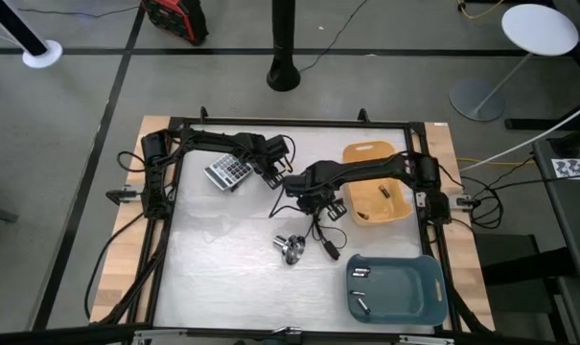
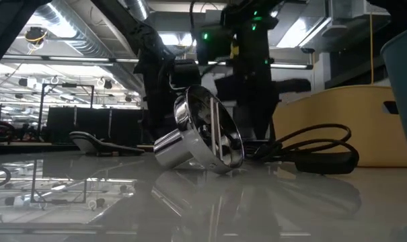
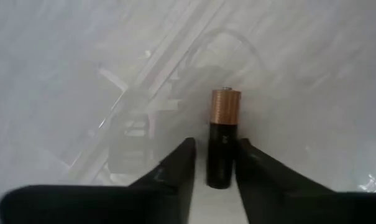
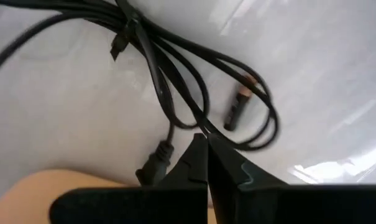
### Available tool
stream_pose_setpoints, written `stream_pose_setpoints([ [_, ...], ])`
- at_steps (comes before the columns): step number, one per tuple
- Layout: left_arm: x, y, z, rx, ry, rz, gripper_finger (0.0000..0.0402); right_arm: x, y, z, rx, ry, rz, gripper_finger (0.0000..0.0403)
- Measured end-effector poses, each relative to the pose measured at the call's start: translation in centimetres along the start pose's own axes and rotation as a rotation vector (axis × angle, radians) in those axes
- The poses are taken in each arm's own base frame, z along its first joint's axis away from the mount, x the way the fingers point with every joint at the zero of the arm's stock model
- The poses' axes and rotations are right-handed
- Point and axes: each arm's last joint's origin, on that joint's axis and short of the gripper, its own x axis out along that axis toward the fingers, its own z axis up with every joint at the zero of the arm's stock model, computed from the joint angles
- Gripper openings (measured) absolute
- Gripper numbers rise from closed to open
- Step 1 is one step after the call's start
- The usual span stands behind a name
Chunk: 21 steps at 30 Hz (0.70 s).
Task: Sort batteries
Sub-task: Put the black battery into the yellow bin
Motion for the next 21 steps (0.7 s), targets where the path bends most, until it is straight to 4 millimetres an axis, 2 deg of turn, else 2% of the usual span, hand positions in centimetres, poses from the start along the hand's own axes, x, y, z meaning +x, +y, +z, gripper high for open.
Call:
stream_pose_setpoints([
  [3,-0.1,0.0,0.0,0.005,-0.002,-0.006,0.0053,-1.6,0.2,-0.5,0.021,-0.035,-0.029,0.0001],
  [5,-0.2,0.0,0.1,0.018,-0.001,-0.011,0.0036,-2.8,0.3,-0.9,0.056,-0.06,-0.048,0.0001],
  [15,-0.8,0.2,0.2,0.034,0.017,-0.143,0.0036,-8.4,1.9,-4.2,0.19,-0.125,-0.117,0.0001],
  [21,-3.8,0.7,0.8,0.016,-0.041,-0.337,0.0037,-11.8,3.4,-6.8,0.265,-0.173,-0.142,0.0001],
])
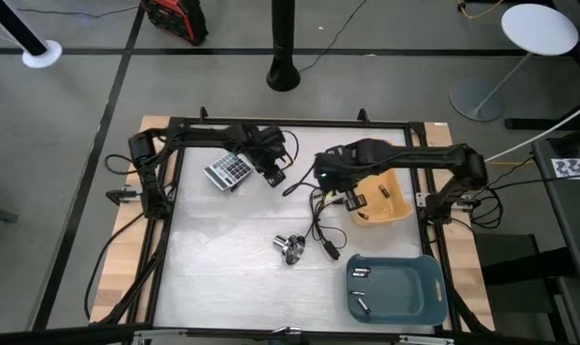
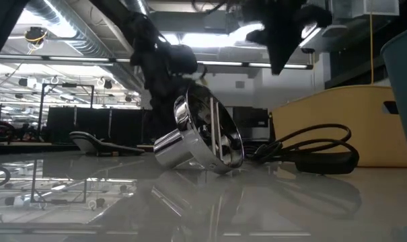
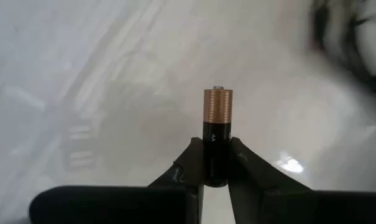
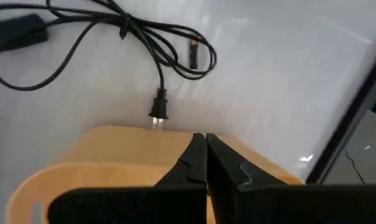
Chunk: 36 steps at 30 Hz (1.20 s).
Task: Sort batteries
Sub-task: Put the black battery into the yellow bin
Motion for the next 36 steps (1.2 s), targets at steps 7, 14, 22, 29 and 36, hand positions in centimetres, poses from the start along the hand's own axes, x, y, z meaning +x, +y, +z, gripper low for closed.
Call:
stream_pose_setpoints([
  [7,-2.3,-2.4,1.7,0.051,-0.216,-0.161,0.004,-4.2,-0.2,-3.6,0.115,-0.099,-0.07,0.0001],
  [14,-1.8,-6.7,3.7,0.2,-0.518,-0.297,0.004,-6.6,-0.8,-8.6,0.28,-0.189,-0.14,0.0001],
  [22,-1.0,-10.8,5.1,0.312,-0.894,-0.401,0.0047,-7.8,-1.2,-11.8,0.394,-0.342,-0.258,0.0001],
  [29,1.3,-13.0,6.7,0.376,-1.109,-0.38,0.0044,-7.8,-2.0,-12.1,0.431,-0.408,-0.315,0.0001],
  [36,5.5,-14.9,9.6,0.389,-1.065,-0.357,0.005,-7.7,-2.0,-12.0,0.426,-0.412,-0.316,0.0001],
])
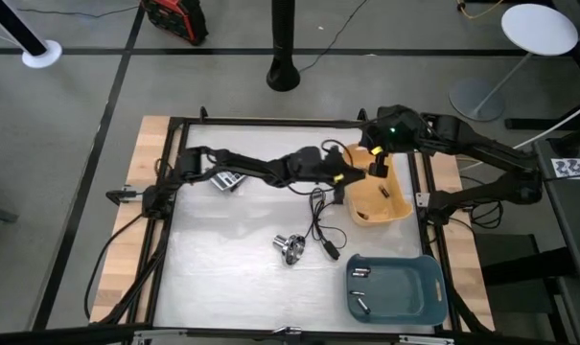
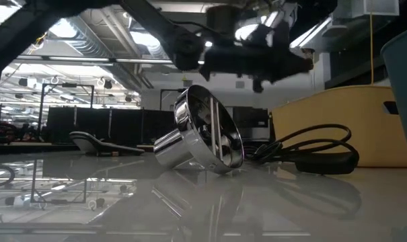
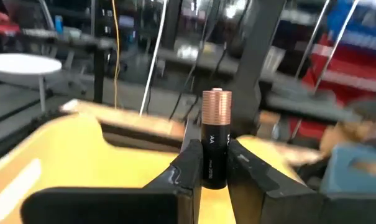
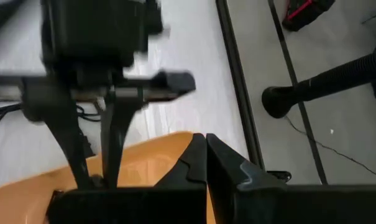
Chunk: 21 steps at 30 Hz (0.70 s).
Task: Sort batteries
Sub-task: Put the black battery into the yellow bin
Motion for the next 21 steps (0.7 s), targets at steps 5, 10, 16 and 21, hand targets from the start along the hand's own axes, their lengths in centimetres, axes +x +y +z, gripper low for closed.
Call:
stream_pose_setpoints([
  [5,1.0,0.4,-1.5,0.086,0.136,0.021,0.0054,0.0,0.1,-0.4,-0.006,0.037,0.013,0.0001],
  [10,0.9,0.5,-1.9,0.13,0.183,0.05,0.0089,0.0,0.2,-0.5,-0.009,0.049,0.02,0.0001],
  [16,0.8,0.6,-1.9,0.077,0.212,0.066,0.0134,0.0,0.3,-0.5,0.006,0.044,0.049,0.0001],
  [21,-1.7,0.5,1.2,0.059,0.424,0.105,0.0148,0.1,0.6,-0.5,0.071,0.027,0.132,0.0001],
])
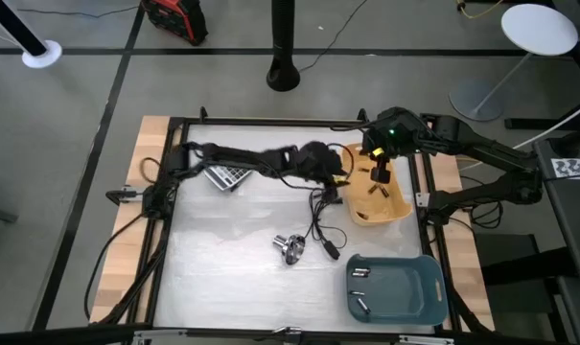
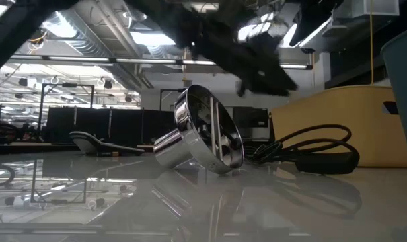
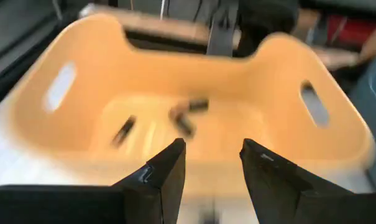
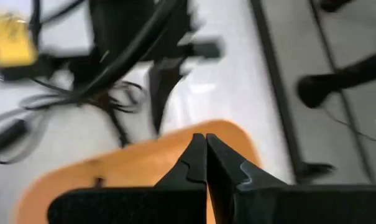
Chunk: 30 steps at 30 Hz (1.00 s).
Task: Sort batteries
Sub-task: Put the black battery into the yellow bin
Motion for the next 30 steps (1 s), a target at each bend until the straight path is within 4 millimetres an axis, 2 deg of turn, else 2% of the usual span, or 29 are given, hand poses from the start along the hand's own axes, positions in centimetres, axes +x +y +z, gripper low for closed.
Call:
stream_pose_setpoints([
  [6,-8.3,-0.4,2.0,0.035,0.365,-0.015,0.0139,2.8,0.6,-0.2,0.025,-0.074,0.106,0.0001],
  [10,-14.0,-1.4,1.8,-0.013,0.633,-0.01,0.0135,5.0,0.9,-1.1,0.025,-0.065,0.109,0.0001],
  [12,-15.6,-1.8,1.0,-0.071,0.757,0.018,0.0135,5.9,1.2,-1.8,0.026,-0.043,0.115,0.0001],
  [15,-16.8,-2.6,-1.0,-0.137,0.87,0.091,0.0134,6.8,1.4,-2.6,0.026,-0.008,0.124,0.0001],
  [19,-17.0,-3.3,-4.3,-0.206,0.994,0.204,0.0134,7.6,1.7,-3.3,0.026,0.021,0.131,0.0001],
  [24,-17.1,-3.1,-8.3,-0.307,1.12,0.313,0.0134,7.9,1.8,-3.6,0.024,0.033,0.134,0.0001],
  [30,-17.6,-2.5,-12.0,-0.349,1.237,0.387,0.0134,8.0,1.8,-3.8,0.023,0.036,0.134,0.0001],
])
